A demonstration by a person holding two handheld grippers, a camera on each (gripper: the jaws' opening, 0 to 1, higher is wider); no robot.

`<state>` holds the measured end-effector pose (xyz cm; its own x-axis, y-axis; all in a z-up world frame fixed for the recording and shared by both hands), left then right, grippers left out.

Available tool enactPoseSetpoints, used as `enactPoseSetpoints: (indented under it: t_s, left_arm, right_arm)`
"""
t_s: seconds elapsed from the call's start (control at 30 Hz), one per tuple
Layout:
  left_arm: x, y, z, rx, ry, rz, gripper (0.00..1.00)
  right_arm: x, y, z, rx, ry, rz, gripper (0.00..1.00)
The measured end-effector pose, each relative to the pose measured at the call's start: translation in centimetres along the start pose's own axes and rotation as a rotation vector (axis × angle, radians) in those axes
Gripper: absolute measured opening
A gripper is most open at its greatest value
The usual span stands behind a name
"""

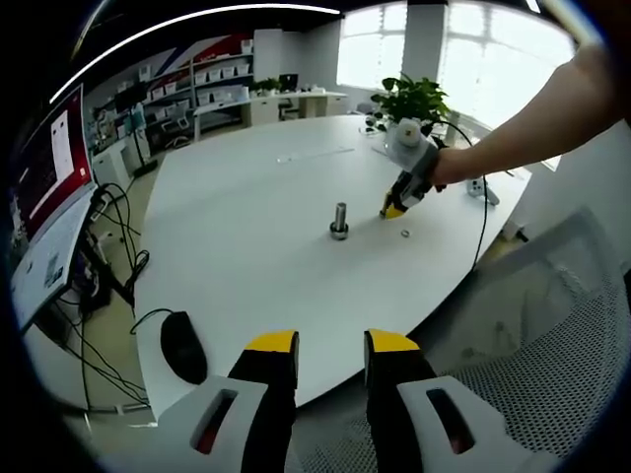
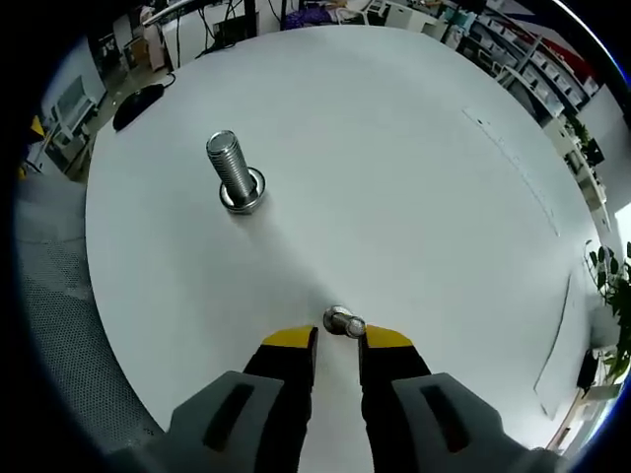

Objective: Place the washer onto the threaded stud by aligning its center hole with the stud, sliding it down to the base, and recovering from edge contact or off-axis alignment until the washer reaches the visible bottom stop.

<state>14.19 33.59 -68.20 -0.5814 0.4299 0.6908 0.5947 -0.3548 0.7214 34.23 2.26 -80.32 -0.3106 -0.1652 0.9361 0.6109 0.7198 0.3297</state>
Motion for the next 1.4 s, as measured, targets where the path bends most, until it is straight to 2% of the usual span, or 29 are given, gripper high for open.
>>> enactPoseSetpoints:
  t_s: [0.13,0.27,0.3,0.5,0.93,1.0,1.1,1.3,1.4]
  left_arm:
    - [0.1,0.1,0.1,0.002,0.006,-0.010,0.24]
    - [0.1,0.1,0.0,-0.004,0.006,-0.009,0.25]
    - [0.1,0.1,0.0,-0.003,0.005,-0.010,0.25]
    - [0.2,0.2,0.1,-0.003,0.008,-0.020,0.25]
    - [0.2,0.2,0.0,-0.015,0.010,-0.014,0.25]
    - [0.2,0.2,0.0,-0.014,0.011,-0.015,0.25]
    - [0.2,0.2,0.0,-0.014,0.010,-0.016,0.25]
    - [0.2,0.2,0.0,-0.012,0.009,-0.016,0.25]
    - [0.1,0.2,0.0,-0.013,0.008,-0.014,0.25]
  right_arm:
    - [0.0,-0.7,0.0,-0.007,0.005,0.007,0.20]
    - [0.5,-1.4,0.9,-0.013,0.028,0.016,0.21]
    - [0.6,-1.6,1.6,-0.016,0.058,0.006,0.21]
    - [0.8,-2.6,3.1,0.024,0.075,0.027,0.21]
    - [1.6,-3.2,4.7,0.020,0.094,0.033,0.22]
    - [1.3,-3.6,5.0,0.052,0.094,0.050,0.22]
    - [1.4,-3.7,5.0,0.048,0.095,0.028,0.20]
    - [1.3,-3.8,4.5,-0.035,0.143,0.017,0.19]
    - [1.2,-3.7,4.5,0.037,0.143,0.030,0.19]
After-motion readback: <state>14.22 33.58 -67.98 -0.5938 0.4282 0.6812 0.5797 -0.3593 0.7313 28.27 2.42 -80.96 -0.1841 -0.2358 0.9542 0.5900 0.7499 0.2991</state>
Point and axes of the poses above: the point that each gripper's makers call its tool centre point, and the gripper's own axes: x roughly backward along the fingers, z roughly to its left, y roughly out of its top, the point moved 6 cm from there along x, roughly backward along the fingers, and after that the axes turned 1 degree about -x, right-handed, at the moved point
